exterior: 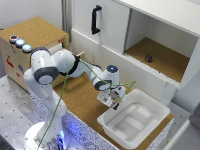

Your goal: Slide left yellow red block

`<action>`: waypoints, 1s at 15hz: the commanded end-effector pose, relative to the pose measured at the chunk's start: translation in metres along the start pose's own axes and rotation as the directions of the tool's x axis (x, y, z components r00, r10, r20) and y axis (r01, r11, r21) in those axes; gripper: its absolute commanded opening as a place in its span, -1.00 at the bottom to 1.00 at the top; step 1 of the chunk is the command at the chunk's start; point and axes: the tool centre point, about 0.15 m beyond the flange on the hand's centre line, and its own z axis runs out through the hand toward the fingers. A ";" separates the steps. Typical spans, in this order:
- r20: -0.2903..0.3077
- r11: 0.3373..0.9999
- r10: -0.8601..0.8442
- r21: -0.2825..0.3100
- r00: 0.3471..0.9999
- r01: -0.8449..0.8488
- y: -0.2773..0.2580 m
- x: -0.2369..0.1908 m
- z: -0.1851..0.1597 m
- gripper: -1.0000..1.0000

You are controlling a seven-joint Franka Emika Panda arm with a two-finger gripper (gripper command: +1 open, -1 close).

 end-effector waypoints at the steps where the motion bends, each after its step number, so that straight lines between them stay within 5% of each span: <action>1: -0.018 0.997 -0.012 0.073 1.000 0.014 -0.035 -0.008 0.020 -1.00; 9: 0.002 0.979 -0.078 0.188 0.997 0.076 -0.083 -0.006 0.025 -1.00; 15: -0.058 0.963 -0.160 0.212 0.985 0.169 -0.118 -0.008 0.003 -1.00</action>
